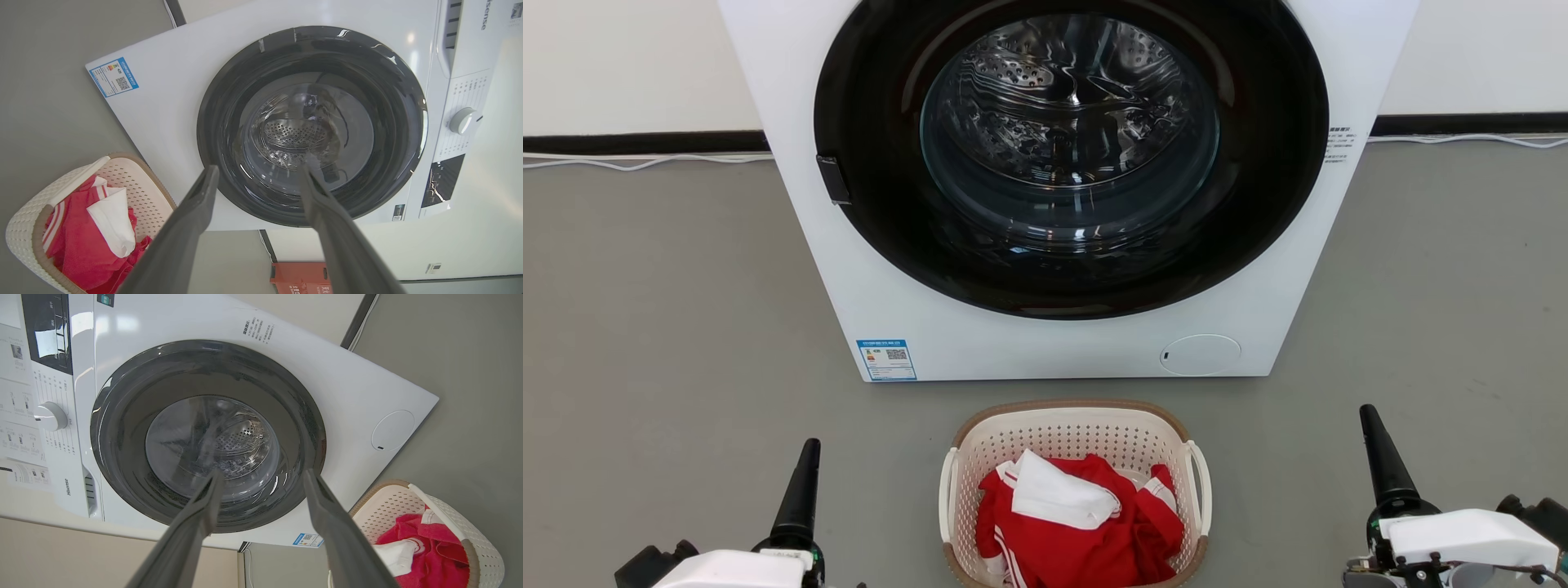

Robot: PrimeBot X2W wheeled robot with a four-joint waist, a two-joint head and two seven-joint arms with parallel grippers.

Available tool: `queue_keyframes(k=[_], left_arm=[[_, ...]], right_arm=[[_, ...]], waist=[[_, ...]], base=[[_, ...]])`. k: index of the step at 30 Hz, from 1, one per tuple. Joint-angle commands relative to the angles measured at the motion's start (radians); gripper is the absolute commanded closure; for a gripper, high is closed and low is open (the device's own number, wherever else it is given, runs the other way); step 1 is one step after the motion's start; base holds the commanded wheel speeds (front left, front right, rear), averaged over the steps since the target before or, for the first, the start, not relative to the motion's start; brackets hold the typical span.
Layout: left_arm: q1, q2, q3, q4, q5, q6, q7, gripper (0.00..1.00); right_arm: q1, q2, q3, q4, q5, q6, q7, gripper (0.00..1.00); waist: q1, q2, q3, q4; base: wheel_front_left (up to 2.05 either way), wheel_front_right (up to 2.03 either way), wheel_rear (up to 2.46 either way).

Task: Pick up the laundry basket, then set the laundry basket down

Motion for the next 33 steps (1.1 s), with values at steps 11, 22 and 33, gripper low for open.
queue_keyframes(k=[11, 22, 33], left_arm=[[-0.011, 0.010, -0.006, -0.053, 0.192, 0.005, -0.039, 0.00], [-0.004, 0.012, -0.013, -0.071, 0.371, 0.005, -0.069, 0.00], [0.007, 0.013, -0.005, -0.085, 0.541, 0.003, -0.101, 0.00]], right_arm=[[-0.020, -0.016, 0.038, -0.058, -0.220, 0.003, -0.044, 0.00], [-0.019, -0.022, 0.048, -0.061, -0.384, 0.004, -0.074, 0.00], [-0.020, -0.021, 0.044, -0.055, -0.548, 0.005, -0.106, 0.00]], waist=[[-0.0001, 0.0000, -0.003, -0.004], [-0.0001, 0.0000, -0.004, -0.005], [-0.0001, 0.0000, -0.006, -0.007]], base=[[0.00, 0.00, 0.00], [0.00, 0.00, 0.00], [0.00, 0.00, 0.00]])
